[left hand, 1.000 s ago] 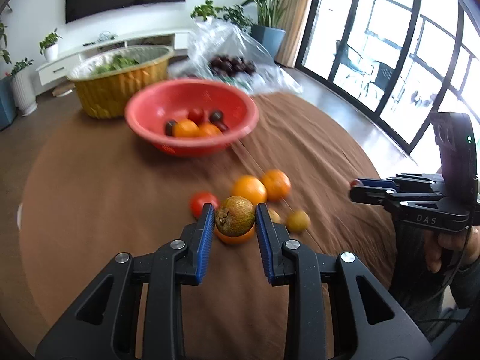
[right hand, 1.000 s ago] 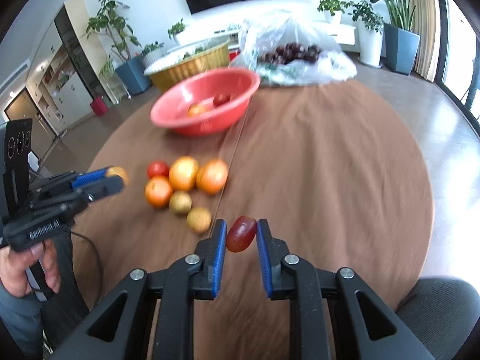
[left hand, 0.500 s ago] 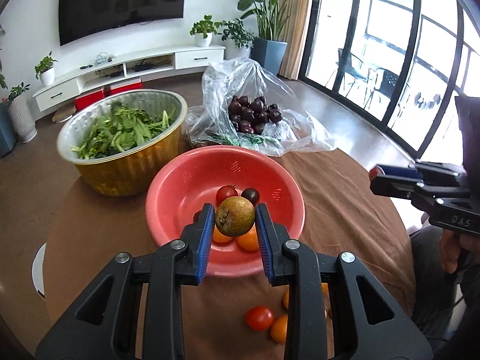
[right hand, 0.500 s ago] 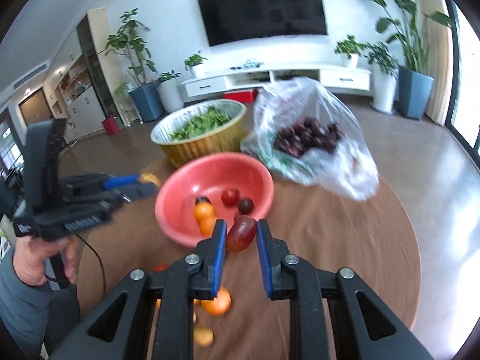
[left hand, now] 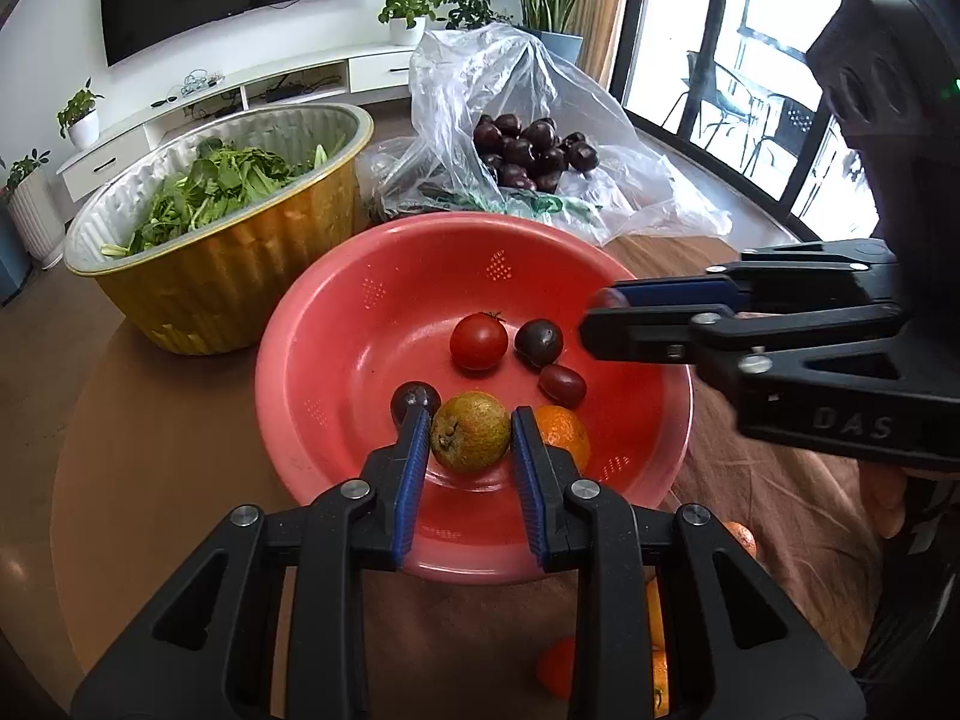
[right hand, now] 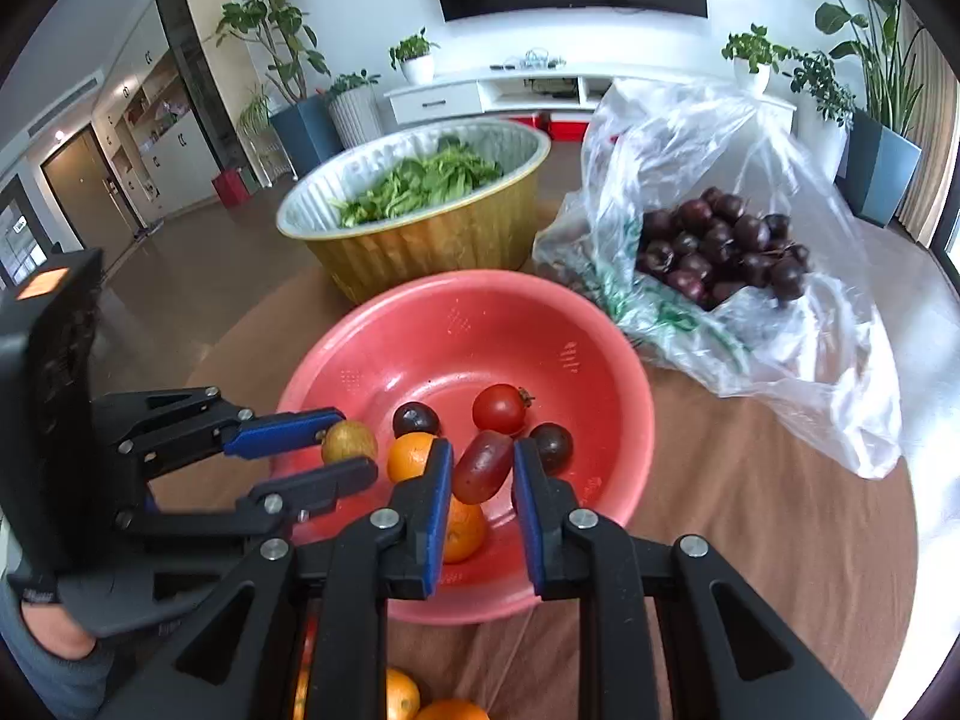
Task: Organize fruits
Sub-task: 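Carry the grape and pear over the red bowl and open both tools, then move both open tools back to the fruit pile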
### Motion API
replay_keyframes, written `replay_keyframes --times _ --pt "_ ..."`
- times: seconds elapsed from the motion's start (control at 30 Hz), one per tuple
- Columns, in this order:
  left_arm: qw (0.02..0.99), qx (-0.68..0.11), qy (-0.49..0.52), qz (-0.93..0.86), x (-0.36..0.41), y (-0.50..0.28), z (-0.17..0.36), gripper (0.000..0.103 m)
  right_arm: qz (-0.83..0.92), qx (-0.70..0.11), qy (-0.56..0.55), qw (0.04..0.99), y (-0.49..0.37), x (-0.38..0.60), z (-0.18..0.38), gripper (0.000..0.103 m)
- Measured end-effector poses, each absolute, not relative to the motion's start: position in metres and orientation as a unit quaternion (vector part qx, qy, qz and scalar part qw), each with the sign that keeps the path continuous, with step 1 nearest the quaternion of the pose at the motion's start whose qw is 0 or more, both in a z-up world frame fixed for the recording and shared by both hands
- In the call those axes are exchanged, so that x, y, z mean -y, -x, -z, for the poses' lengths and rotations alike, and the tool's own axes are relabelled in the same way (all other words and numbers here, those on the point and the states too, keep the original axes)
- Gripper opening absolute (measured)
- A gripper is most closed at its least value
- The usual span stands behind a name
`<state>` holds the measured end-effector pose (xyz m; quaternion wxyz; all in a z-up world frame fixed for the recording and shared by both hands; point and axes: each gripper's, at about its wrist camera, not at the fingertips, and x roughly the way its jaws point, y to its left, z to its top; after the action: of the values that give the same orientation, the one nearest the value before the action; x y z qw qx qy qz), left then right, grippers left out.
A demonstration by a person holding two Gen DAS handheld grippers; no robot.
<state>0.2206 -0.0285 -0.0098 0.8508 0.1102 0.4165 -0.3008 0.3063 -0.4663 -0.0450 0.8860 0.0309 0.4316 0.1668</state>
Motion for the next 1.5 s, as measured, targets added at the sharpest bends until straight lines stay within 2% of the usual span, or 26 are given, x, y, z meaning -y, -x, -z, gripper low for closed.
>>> replay_keyframes --times 0.53,0.57,0.7,0.73,0.8,0.83,0.87,1.03,1.13,1.23,1.3,1.37,1.5 --pt "0.844 -0.428 -0.121 0.299 0.035 -0.221 0.026 0.026 -0.151 -0.469 -0.001 0.87 -0.324 0.457 0.078 0.024" --pt "0.844 -0.428 -0.12 0.299 0.035 -0.221 0.026 0.026 -0.151 -0.467 -0.001 0.871 -0.323 0.458 0.078 0.025" --pt "0.844 -0.427 -0.118 0.302 0.034 -0.22 0.025 0.029 -0.149 -0.463 -0.003 0.874 -0.322 0.459 0.077 0.042" --pt "0.844 -0.427 -0.118 0.302 0.035 -0.219 0.025 0.031 -0.148 -0.463 -0.005 0.874 -0.322 0.46 0.076 0.042" --pt "0.845 -0.425 -0.118 0.302 0.035 -0.218 0.024 0.05 -0.148 -0.463 -0.006 0.874 -0.322 0.46 0.076 0.042" --pt "0.847 -0.422 -0.117 0.301 0.034 -0.217 0.023 0.064 -0.148 -0.462 -0.005 0.874 -0.322 0.46 0.075 0.042" --pt "0.849 -0.418 -0.114 0.302 0.034 -0.216 0.022 0.067 -0.148 -0.462 -0.005 0.875 -0.322 0.46 0.075 0.042" --pt "0.853 -0.416 -0.101 0.299 0.028 -0.216 0.017 0.067 -0.145 -0.454 -0.015 0.879 -0.312 0.467 0.066 0.043" --pt "0.856 -0.412 -0.094 0.299 0.024 -0.214 0.013 0.067 -0.145 -0.443 -0.029 0.884 -0.301 0.475 0.055 0.05" --pt "0.859 -0.406 -0.085 0.299 0.019 -0.21 0.008 0.078 -0.146 -0.433 -0.048 0.888 -0.283 0.486 0.046 0.057" --pt "0.862 -0.402 -0.081 0.298 0.017 -0.205 0.005 0.081 -0.147 -0.431 -0.061 0.888 -0.269 0.493 0.045 0.06" --pt "0.865 -0.396 -0.079 0.298 0.015 -0.199 0.002 0.092 -0.146 -0.434 -0.076 0.886 -0.253 0.5 0.048 0.062" --pt "0.871 -0.386 -0.078 0.294 0.014 -0.182 -0.002 0.099 -0.144 -0.441 -0.099 0.88 -0.224 0.513 0.059 0.065"
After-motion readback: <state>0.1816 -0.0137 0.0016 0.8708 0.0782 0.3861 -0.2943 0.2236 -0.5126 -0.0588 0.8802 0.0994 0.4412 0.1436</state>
